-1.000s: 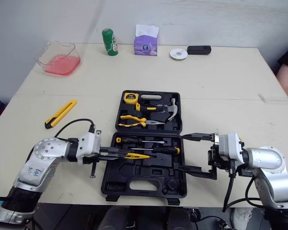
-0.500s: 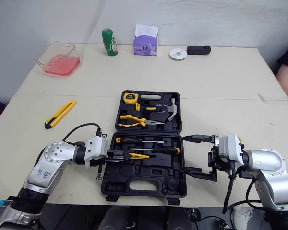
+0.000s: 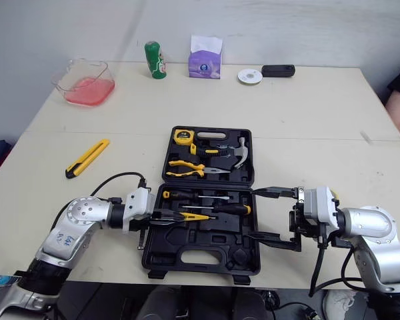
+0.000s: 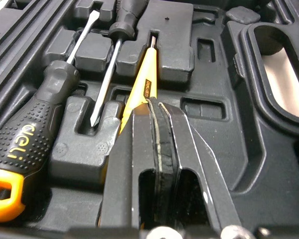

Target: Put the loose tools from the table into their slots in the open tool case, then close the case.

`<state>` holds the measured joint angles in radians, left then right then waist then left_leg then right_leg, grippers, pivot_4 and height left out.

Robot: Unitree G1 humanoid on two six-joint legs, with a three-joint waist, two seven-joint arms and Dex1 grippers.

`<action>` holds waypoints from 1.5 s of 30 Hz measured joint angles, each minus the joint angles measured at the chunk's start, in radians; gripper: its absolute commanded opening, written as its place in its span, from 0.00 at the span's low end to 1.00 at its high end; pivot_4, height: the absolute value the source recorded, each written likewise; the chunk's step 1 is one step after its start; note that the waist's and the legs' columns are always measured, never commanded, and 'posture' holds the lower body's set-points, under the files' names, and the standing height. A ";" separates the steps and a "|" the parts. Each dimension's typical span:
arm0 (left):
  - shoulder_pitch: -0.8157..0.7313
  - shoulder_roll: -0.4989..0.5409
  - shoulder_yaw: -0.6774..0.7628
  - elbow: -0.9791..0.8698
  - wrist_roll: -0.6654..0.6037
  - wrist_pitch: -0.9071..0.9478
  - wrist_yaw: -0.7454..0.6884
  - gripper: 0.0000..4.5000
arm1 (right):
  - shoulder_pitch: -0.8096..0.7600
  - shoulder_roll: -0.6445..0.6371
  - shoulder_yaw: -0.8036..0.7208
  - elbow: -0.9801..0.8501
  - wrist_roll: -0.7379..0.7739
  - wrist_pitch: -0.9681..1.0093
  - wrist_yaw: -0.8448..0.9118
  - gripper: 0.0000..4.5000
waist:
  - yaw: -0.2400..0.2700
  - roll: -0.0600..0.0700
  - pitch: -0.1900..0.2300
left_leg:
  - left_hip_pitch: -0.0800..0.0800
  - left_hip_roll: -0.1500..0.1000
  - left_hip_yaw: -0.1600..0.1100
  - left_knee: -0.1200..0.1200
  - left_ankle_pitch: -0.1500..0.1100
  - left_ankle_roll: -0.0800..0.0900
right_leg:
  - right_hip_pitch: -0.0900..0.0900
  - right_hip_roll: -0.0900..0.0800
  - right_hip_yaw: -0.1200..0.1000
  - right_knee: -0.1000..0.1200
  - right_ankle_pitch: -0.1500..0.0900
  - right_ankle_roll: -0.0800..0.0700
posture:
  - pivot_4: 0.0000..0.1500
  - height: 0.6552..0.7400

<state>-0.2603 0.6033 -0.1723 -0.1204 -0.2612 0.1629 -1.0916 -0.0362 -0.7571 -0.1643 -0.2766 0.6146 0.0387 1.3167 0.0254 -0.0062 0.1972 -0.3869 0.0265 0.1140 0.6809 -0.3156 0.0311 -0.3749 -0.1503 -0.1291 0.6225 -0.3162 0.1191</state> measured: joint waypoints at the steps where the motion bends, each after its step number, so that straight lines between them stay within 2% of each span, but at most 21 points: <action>1: 0.001 -0.002 0.001 0.000 -0.004 -0.004 0.000 0.01 | 0.000 0.000 0.000 0.000 0.000 0.001 0.000 1.00 | 0.000 0.000 0.000 | 0.000 0.000 0.000 0.000 0.000 0.000 | 0.000 0.000 0.000 0.000 0.000 0.000 | 1.00 1.00; 22: 0.019 -0.013 0.016 -0.017 -0.018 0.002 0.038 0.01 | -0.002 0.000 0.000 0.000 0.000 0.005 -0.001 1.00 | -0.002 0.000 0.000 | -0.001 0.000 0.000 0.000 -0.001 0.000 | 0.000 0.000 0.000 -0.001 0.000 0.000 | 1.00 1.00; 36: 0.002 0.026 -0.032 -0.073 0.015 0.132 0.093 0.01 | -0.012 0.000 0.002 0.000 0.000 0.006 -0.001 1.00 | -0.002 0.002 -0.001 | 0.000 0.000 0.000 0.000 -0.001 -0.001 | 0.000 0.000 0.000 -0.001 0.000 0.000 | 1.00 1.00; 40: 0.000 0.025 -0.033 -0.070 0.015 0.114 0.095 0.01 | -0.007 0.000 0.002 0.000 0.000 0.006 -0.003 1.00 | -0.001 0.003 -0.002 | 0.000 0.000 0.000 0.000 -0.002 -0.001 | 0.000 0.000 0.001 -0.001 0.000 0.000 | 1.00 1.00; 45: 0.012 -0.001 -0.006 -0.021 0.013 -0.007 0.092 0.01 | -0.008 -0.003 0.001 0.010 -0.007 0.005 -0.003 1.00 | 0.001 0.003 -0.002 | 0.000 0.000 0.000 0.000 -0.002 0.000 | 0.000 -0.001 0.000 -0.001 0.000 0.000 | 1.00 1.00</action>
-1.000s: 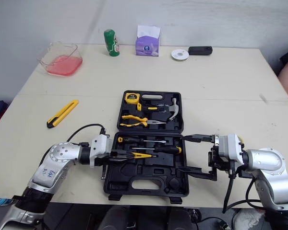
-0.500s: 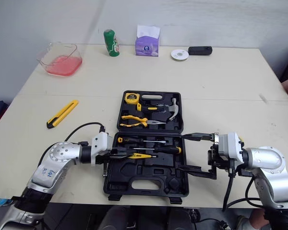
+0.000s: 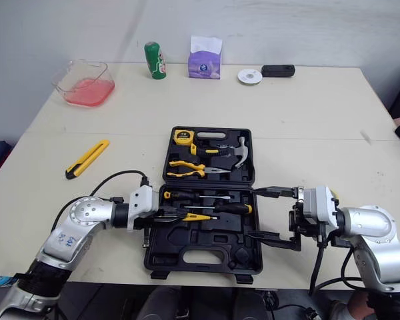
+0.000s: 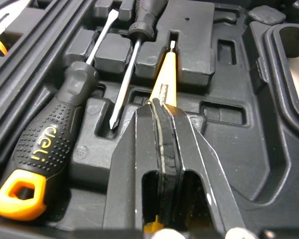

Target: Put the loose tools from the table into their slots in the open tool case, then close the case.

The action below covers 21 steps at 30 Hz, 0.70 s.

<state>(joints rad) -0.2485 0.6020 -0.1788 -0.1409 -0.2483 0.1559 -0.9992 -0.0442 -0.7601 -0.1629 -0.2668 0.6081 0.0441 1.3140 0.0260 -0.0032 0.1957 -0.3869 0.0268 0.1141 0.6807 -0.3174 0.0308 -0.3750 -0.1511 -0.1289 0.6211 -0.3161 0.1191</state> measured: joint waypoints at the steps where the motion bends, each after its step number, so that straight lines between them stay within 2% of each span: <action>1: 0.006 -0.002 0.010 0.009 -0.007 -0.018 -0.004 0.01 | -0.004 -0.007 -0.003 0.008 -0.004 -0.001 0.001 1.00 | -0.001 0.000 0.000 | 0.000 0.000 0.000 0.000 0.000 0.000 | 0.000 0.000 0.000 0.000 0.000 0.000 | 1.00 1.00; 6: 0.021 0.014 0.106 0.034 -0.077 -0.059 -0.051 0.01 | -0.004 -0.041 -0.063 0.066 -0.016 -0.020 0.006 1.00 | -0.003 0.000 0.001 | -0.001 0.001 0.000 0.000 0.000 0.000 | -0.001 0.001 -0.001 -0.001 0.000 0.000 | 1.00 1.00; 9: 0.045 0.062 0.229 0.032 -0.172 -0.057 -0.087 0.22 | 0.024 -0.075 -0.149 0.139 -0.032 -0.055 0.010 1.00 | -0.003 0.000 0.001 | -0.001 0.001 0.000 0.000 0.000 0.000 | -0.001 0.001 -0.001 -0.001 0.000 0.000 | 1.00 1.00; 12: 0.090 0.132 0.378 0.039 -0.220 -0.063 -0.096 0.52 | 0.040 -0.105 -0.252 0.260 -0.058 -0.128 0.012 1.00 | -0.004 0.000 0.002 | 0.000 0.001 0.001 0.000 0.000 0.000 | -0.001 0.001 -0.001 -0.001 0.000 0.000 | 1.00 1.00; 16: 0.159 0.150 0.508 0.114 -0.221 -0.090 -0.064 0.95 | 0.048 -0.114 -0.334 0.399 -0.103 -0.243 0.003 1.00 | -0.009 0.001 0.002 | 0.000 0.002 0.002 -0.001 -0.001 0.000 | -0.001 0.001 -0.001 -0.001 0.000 0.000 | 1.00 1.00; 17: 0.176 0.150 0.540 0.139 -0.221 -0.101 -0.052 0.98 | 0.047 -0.114 -0.350 0.433 -0.112 -0.268 -0.002 1.00 | -0.011 0.001 0.002 | 0.000 0.002 0.002 -0.001 -0.001 0.000 | -0.001 0.001 -0.001 -0.001 0.000 0.000 | 1.00 1.00; 21: 0.235 0.156 0.693 0.261 -0.217 -0.151 0.016 0.98 | 0.029 -0.137 -0.424 0.626 -0.151 -0.398 -0.037 1.00 | -0.026 0.001 0.002 | 0.000 0.002 0.003 -0.002 -0.001 0.000 | -0.002 0.000 -0.001 -0.001 0.000 0.000 | 1.00 1.00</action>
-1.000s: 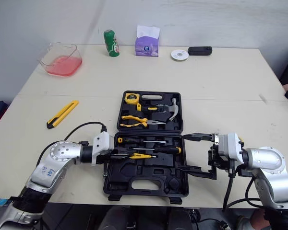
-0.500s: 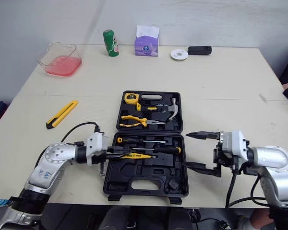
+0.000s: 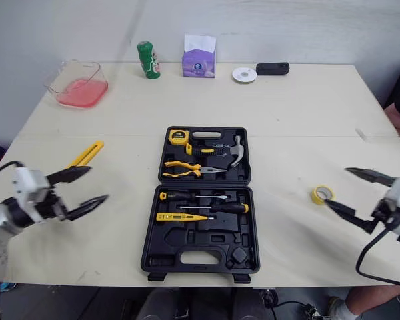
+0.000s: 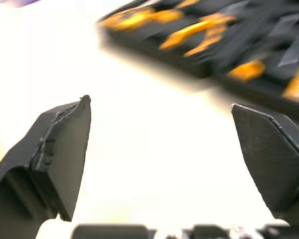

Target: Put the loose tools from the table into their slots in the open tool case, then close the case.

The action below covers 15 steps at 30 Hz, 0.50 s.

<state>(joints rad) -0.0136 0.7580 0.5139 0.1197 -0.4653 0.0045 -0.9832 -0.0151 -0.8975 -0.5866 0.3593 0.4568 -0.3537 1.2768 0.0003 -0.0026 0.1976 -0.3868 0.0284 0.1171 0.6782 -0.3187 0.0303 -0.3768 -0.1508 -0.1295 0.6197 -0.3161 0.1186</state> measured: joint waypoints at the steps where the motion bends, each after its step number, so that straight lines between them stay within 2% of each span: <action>1: 0.014 0.003 0.034 0.029 -0.001 -0.007 0.015 0.98 | -0.003 -0.013 -0.013 0.047 -0.017 -0.043 -0.011 1.00 | -0.002 0.000 0.000 | 0.000 0.000 0.000 0.000 0.000 0.000 | 0.000 0.000 0.000 0.000 0.000 0.000 | 1.00 1.00; 7: 0.055 0.046 0.218 0.298 -0.002 -0.051 0.105 0.98 | -0.006 -0.053 -0.099 0.328 -0.084 -0.220 -0.159 1.00 | -0.009 0.000 0.000 | 0.001 0.001 0.001 -0.003 -0.002 -0.002 | -0.001 -0.003 0.001 -0.001 0.000 -0.001 | 1.00 1.00; 11: 0.098 0.102 0.335 0.489 -0.003 -0.083 0.163 0.98 | 0.088 -0.062 -0.182 0.475 -0.116 -0.295 -0.335 1.00 | -0.008 0.000 0.000 | 0.003 0.000 0.003 -0.012 -0.002 -0.003 | -0.002 -0.007 0.000 -0.004 -0.001 -0.002 | 1.00 1.00; 15: 0.082 0.117 0.371 0.590 0.000 -0.112 0.240 0.98 | 0.144 -0.061 -0.209 0.571 -0.135 -0.329 -0.484 1.00 | -0.011 0.000 0.000 | 0.005 0.000 0.004 -0.013 -0.004 -0.009 | -0.002 -0.008 0.001 -0.003 -0.001 -0.002 | 1.00 1.00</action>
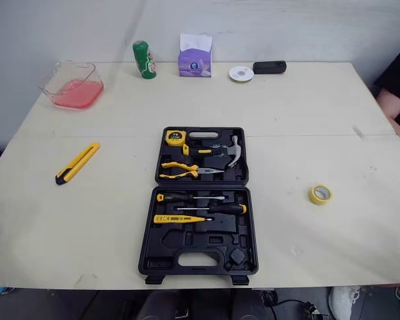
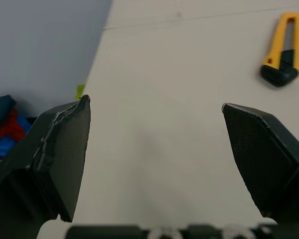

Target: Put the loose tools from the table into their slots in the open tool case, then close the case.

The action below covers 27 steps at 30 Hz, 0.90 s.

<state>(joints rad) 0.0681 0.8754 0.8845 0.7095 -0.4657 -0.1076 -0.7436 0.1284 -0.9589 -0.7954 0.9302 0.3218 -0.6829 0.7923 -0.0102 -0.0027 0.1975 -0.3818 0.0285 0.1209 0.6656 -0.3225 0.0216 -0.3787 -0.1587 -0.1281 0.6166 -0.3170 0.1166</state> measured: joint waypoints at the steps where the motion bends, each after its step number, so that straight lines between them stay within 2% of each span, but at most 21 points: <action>1: -0.001 0.001 0.001 0.018 0.001 -0.007 0.020 0.98 | 0.014 0.000 -0.001 0.020 -0.002 -0.009 -0.036 1.00 | -0.002 0.000 0.000 | 0.001 0.000 0.000 0.000 0.000 0.000 | 0.001 0.000 0.000 0.000 0.000 0.000 | 1.00 1.00; 7: 0.012 0.001 0.008 0.074 0.002 -0.048 0.058 0.98 | 0.054 0.000 -0.013 0.068 0.005 -0.013 -0.138 1.00 | -0.021 0.000 0.000 | 0.007 0.000 0.002 -0.003 0.000 -0.001 | 0.003 -0.001 0.010 0.001 -0.001 -0.001 | 1.00 1.00; 16: 0.000 -0.032 -0.032 0.044 -0.001 -0.076 0.054 0.98 | 0.074 0.027 -0.004 0.000 0.055 -0.005 -0.097 1.00 | -0.026 -0.001 -0.001 | 0.012 0.000 0.009 -0.007 0.000 -0.002 | 0.003 0.000 0.012 0.003 -0.001 -0.002 | 1.00 1.00; 27: -0.046 -0.030 -0.066 -0.034 -0.013 -0.043 -0.001 0.98 | 0.004 0.114 0.058 -0.292 0.148 0.114 0.024 1.00 | -0.021 -0.002 -0.001 | 0.012 0.001 0.009 -0.007 -0.001 -0.002 | 0.002 0.000 0.017 0.003 -0.001 -0.002 | 1.00 1.00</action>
<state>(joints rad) 0.0220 0.8450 0.8183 0.6754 -0.4791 -0.1509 -0.7447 0.1329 -0.8445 -0.7369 0.6378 0.4695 -0.5688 0.8167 -0.0309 -0.0049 0.1962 -0.3700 0.0290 0.1302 0.6586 -0.3230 0.0195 -0.3769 -0.1590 -0.1114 0.6196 -0.3181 0.1146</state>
